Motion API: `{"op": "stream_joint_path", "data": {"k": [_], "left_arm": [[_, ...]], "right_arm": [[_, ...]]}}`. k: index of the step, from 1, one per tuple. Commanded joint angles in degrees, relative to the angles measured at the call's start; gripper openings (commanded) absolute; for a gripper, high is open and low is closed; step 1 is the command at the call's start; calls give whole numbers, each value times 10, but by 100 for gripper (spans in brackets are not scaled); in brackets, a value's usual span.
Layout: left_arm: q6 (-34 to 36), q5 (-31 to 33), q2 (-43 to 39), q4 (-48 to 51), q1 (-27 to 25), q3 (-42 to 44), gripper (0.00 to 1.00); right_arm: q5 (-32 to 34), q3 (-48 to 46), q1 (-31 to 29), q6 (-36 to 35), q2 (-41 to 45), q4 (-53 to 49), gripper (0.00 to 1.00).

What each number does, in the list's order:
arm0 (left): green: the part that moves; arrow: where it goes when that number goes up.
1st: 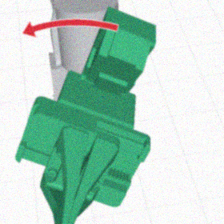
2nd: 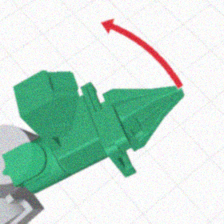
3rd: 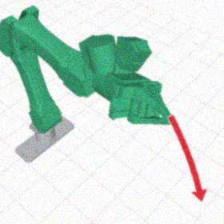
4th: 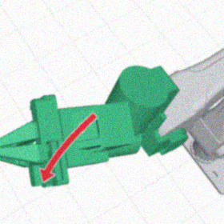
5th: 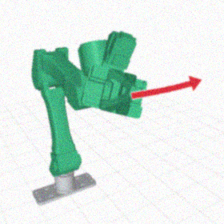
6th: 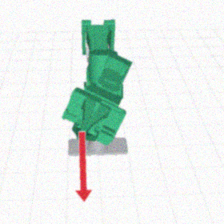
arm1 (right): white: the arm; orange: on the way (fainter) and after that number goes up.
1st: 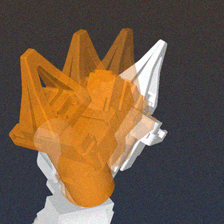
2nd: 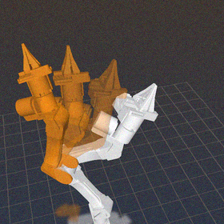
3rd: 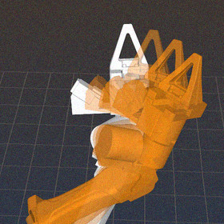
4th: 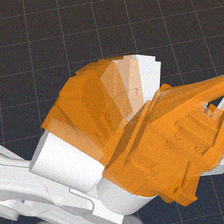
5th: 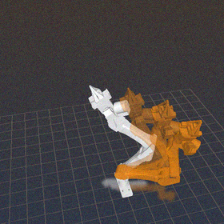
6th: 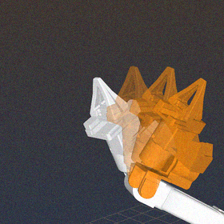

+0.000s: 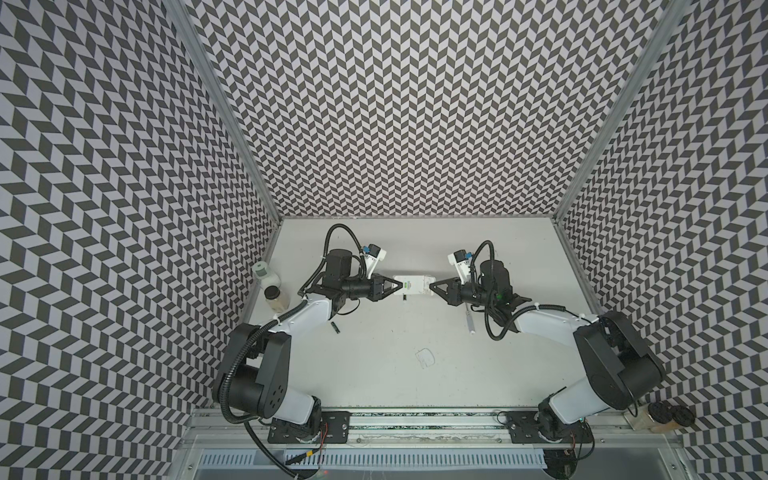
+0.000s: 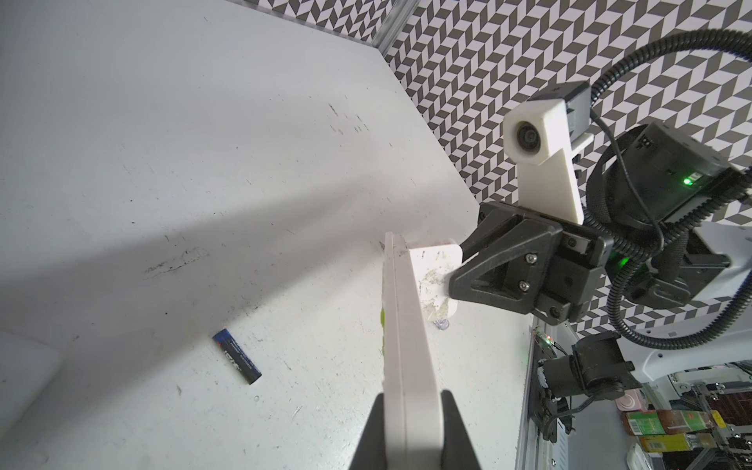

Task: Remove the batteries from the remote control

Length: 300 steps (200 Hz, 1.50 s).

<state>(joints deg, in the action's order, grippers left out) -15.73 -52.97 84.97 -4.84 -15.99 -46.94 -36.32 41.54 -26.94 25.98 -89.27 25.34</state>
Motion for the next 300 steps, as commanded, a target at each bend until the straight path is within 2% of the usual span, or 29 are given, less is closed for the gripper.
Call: {"op": "stream_joint_path", "data": {"k": [1, 58, 89, 126, 172, 205, 249, 277, 300], "left_arm": [[5, -42, -5, -21, -13, -23, 0], [29, -27, -12, -4, -11, -20, 0], [42, -20, -9, 1, -10, -2, 0], [69, -3, -12, 57, -8, 4, 0], [100, -2, -47, 121, -3, 22, 0], [97, 18, -63, 134, -3, 70, 0], [103, 42, -52, 134, -12, 96, 0], [138, 46, -25, 138, -35, 101, 0], [131, 78, -16, 141, -46, 99, 0]], "right_arm": [[-3, 15, -8, 0, -13, 14, 4], [-4, 24, -4, -17, 15, -19, 0], [-13, -1, -2, -2, 43, 15, 0], [-6, -9, 23, -20, 94, -38, 0], [64, -21, 92, -51, 155, -142, 0], [207, -19, 102, -85, 168, -216, 0], [301, -7, 114, -101, 146, -270, 1], [327, 3, 125, -110, 113, -297, 1], [337, 13, 127, -108, 79, -314, 1]]}}
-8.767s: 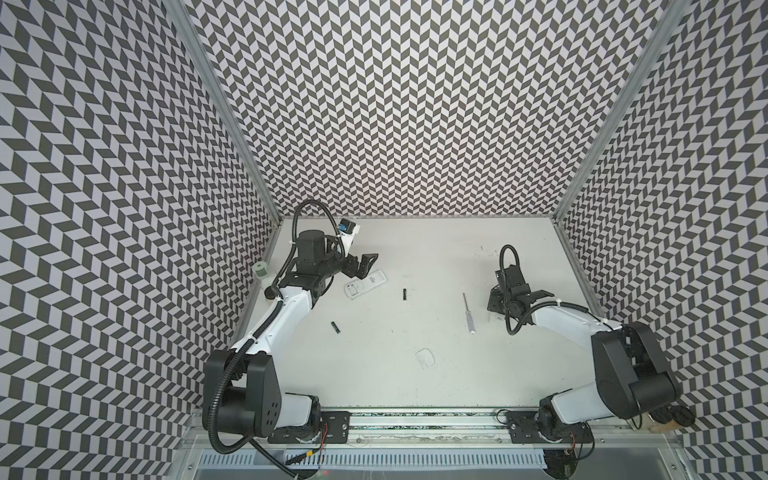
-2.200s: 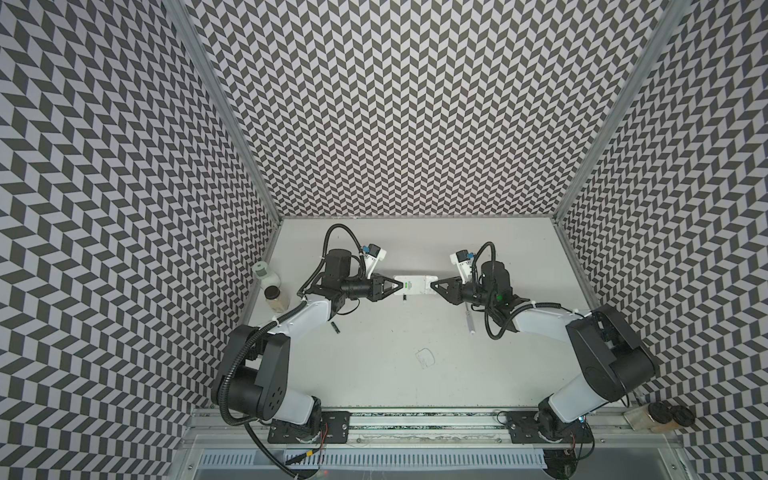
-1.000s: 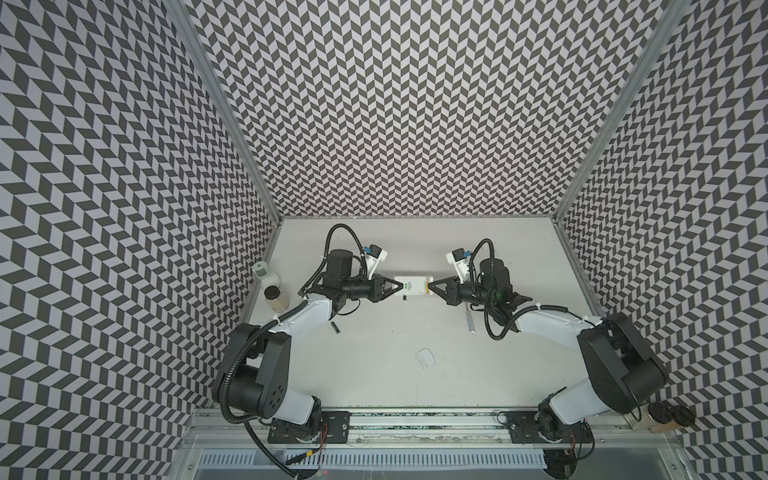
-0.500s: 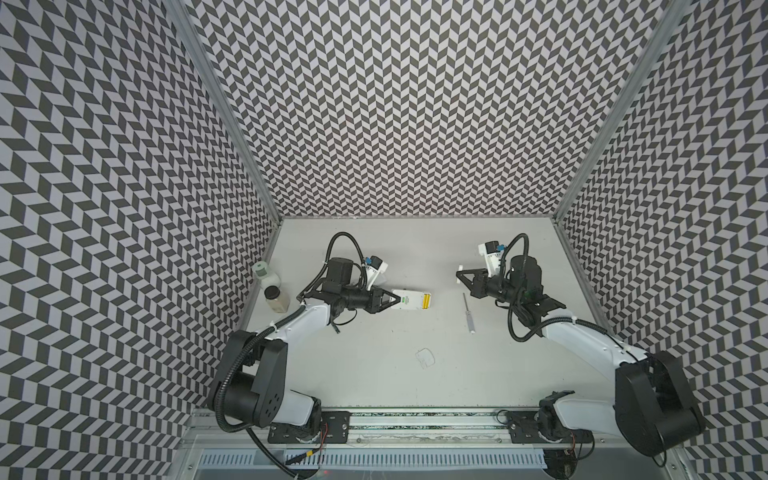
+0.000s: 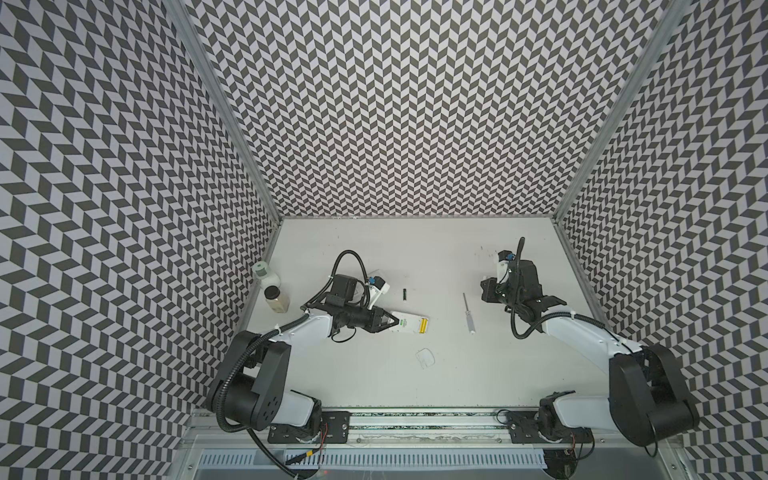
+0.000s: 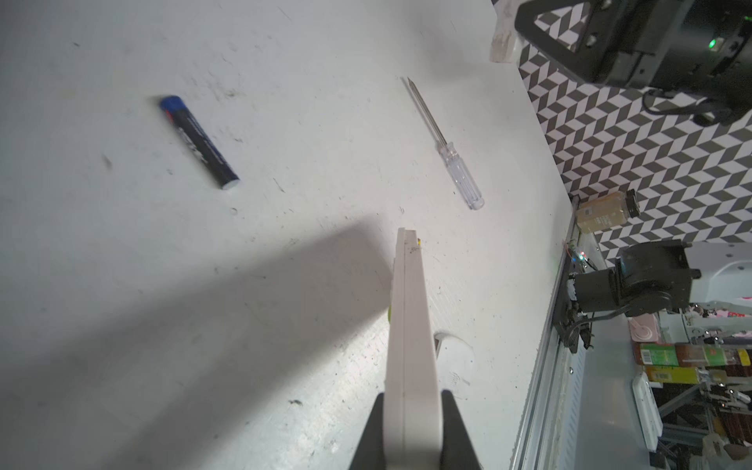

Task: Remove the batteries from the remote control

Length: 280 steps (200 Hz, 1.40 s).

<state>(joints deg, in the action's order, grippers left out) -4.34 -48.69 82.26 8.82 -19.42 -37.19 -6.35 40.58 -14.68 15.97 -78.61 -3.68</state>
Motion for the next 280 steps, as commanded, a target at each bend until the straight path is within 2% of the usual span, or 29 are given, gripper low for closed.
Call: {"op": "stream_joint_path", "data": {"k": [1, 29, 55, 72, 99, 142, 188, 218, 243, 280], "left_arm": [[17, 37, 11, 6, -11, 1, 0], [9, 55, 12, -3, -10, 5, 8], [7, 65, 5, 1, -5, 2, 9], [1, 67, 7, -12, 4, 12, 13], [-8, 87, 16, -1, 6, 0, 13], [-8, 96, 25, 4, 8, -10, 17], [-10, 98, 39, 10, 14, -21, 21], [-11, 117, 41, 4, 23, -24, 38], [4, 148, 52, 11, 25, -35, 43], [37, 179, 56, 16, 27, -51, 54]], "right_arm": [[37, 23, 4, -8, -29, -25, 1], [44, 19, 6, -7, -65, -24, 2], [35, 27, 10, -3, -95, -32, 3], [31, 27, 11, -8, -106, -25, 5], [24, 33, 10, -6, -120, -26, 13], [28, 38, 11, -9, -115, -33, 31], [20, 29, 9, -5, -61, -54, 39], [-6, -3, 1, 13, -27, -54, 44], [-18, -21, -16, 32, -7, -67, 49], [1, -39, -58, 42, 23, -95, 52]]}}
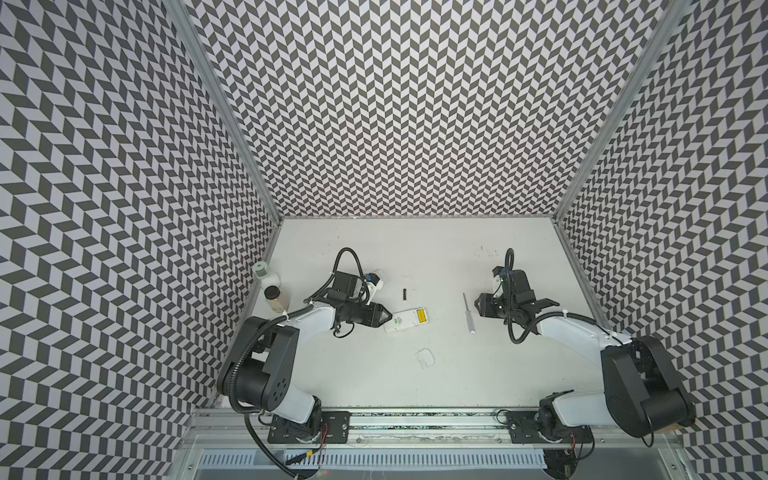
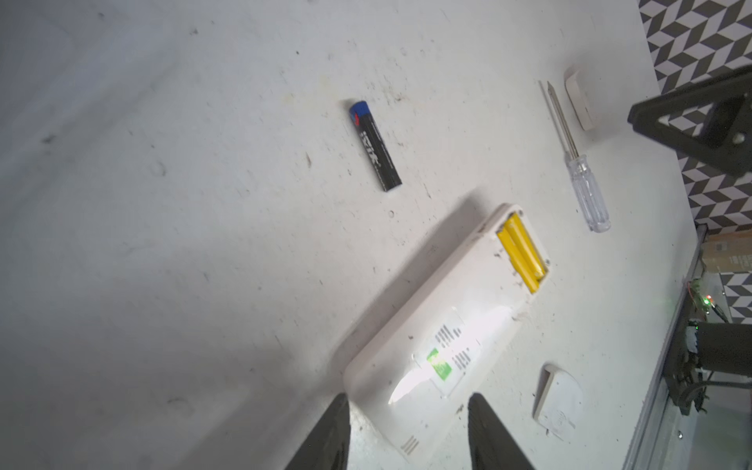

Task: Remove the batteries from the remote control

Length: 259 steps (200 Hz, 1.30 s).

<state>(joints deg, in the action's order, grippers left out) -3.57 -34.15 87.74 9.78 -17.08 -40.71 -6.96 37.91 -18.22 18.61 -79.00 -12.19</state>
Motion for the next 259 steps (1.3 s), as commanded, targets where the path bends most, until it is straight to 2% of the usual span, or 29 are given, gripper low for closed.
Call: {"op": "stream_joint_path", "data": {"k": [1, 38, 55, 100, 144, 149, 154, 157, 205, 259], "left_arm": [[31, 34, 1, 7, 3, -15, 55], [145, 111, -25, 19, -7, -16, 63], [182, 127, -37, 22, -17, -11, 67], [250, 158, -66, 13, -65, 24, 82], [288, 206, -65, -3, -93, 40, 85], [296, 219, -64, -4, -100, 41, 88], [304, 234, -63, -4, -105, 41, 98], [308, 243, -63, -5, -108, 43, 100], [339, 275, -52, -22, -130, 56, 100], [367, 357, -41, -52, -130, 59, 100]], "right_arm": [[7, -13, -23, 16, 28, -11, 52], [17, -27, -51, 30, 36, -37, 52], [24, -29, -63, 31, 33, -39, 52], [43, -23, -81, 20, -1, -42, 52], [57, -13, -89, 20, -27, -29, 46], [59, -11, -89, 19, -32, -28, 45], [60, -9, -89, 19, -39, -28, 45], [60, -8, -90, 20, -41, -28, 44], [62, -1, -93, 13, -64, -24, 40], [62, 4, -94, -1, -75, -27, 26]]}}
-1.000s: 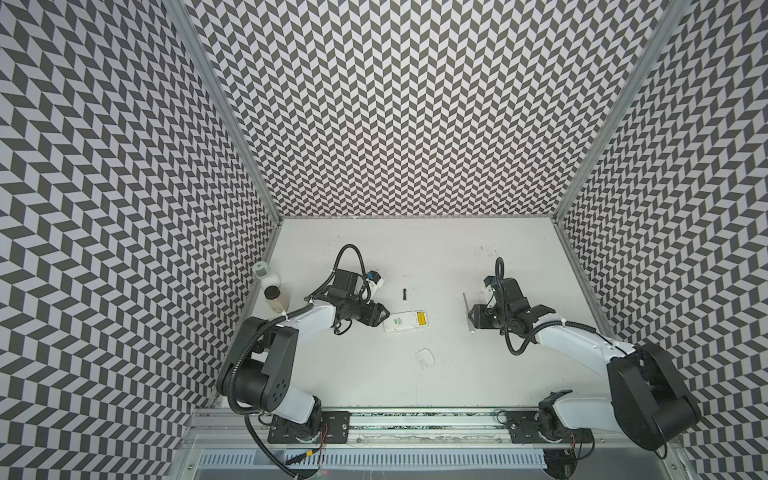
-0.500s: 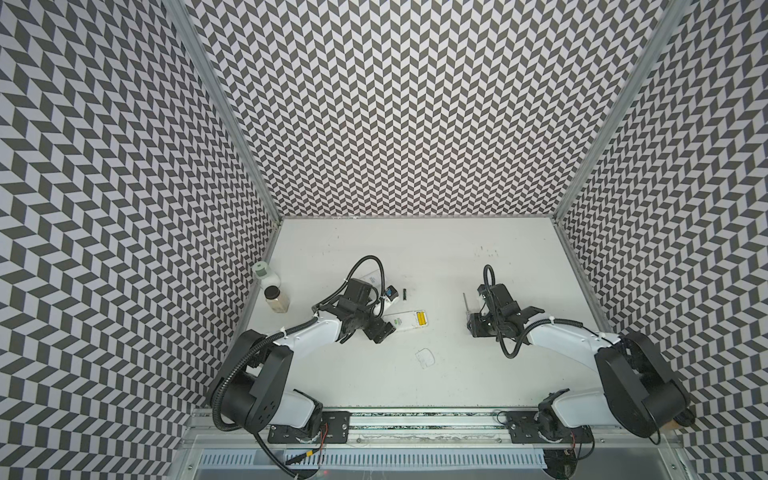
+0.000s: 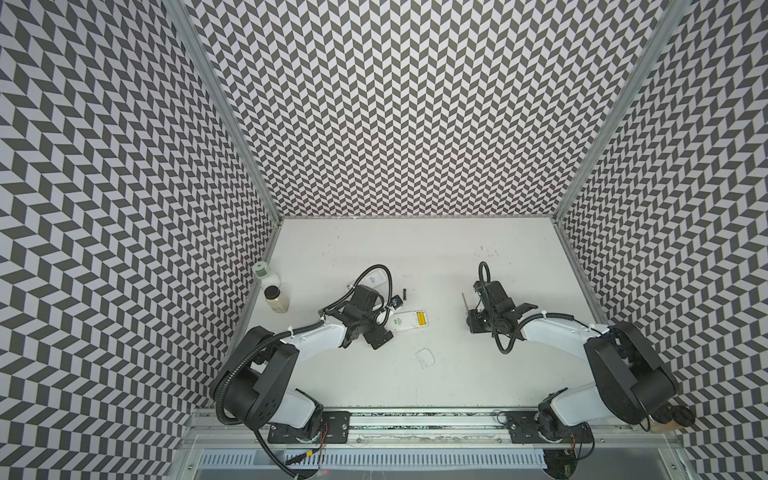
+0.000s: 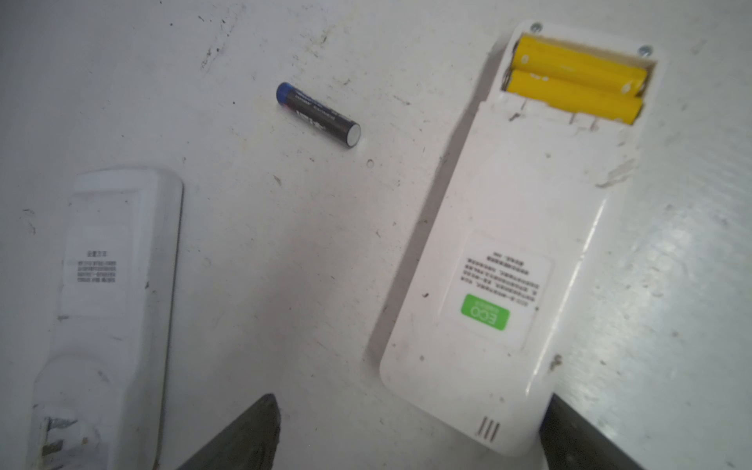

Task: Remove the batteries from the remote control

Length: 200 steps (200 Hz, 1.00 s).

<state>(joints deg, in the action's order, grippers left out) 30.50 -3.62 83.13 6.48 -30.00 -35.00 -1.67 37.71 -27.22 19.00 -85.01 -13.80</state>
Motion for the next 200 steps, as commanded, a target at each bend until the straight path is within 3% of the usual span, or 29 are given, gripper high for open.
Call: {"op": "stream_joint_path", "data": {"k": [1, 44, 92, 116, 161, 200], "left_arm": [[26, 53, 5, -20, -1, 2, 100], [24, 63, 2, -21, 4, 3, 100], [10, -17, -32, 40, 10, -43, 100], [16, 14, -50, 51, 16, -79, 100], [-2, 29, -50, 108, 22, -200, 100], [-46, -53, -25, 197, 29, -338, 100]], "right_arm": [[9, 5, -4, -4, -14, -10, 26], [4, 6, -3, -12, -20, -6, 13], [-9, 36, -2, -60, -4, -6, 8], [-29, 48, -3, -91, 23, 19, 8], [-60, 51, -3, -149, 103, 104, 8], [-72, 35, -10, -202, 169, 174, 7]]}}
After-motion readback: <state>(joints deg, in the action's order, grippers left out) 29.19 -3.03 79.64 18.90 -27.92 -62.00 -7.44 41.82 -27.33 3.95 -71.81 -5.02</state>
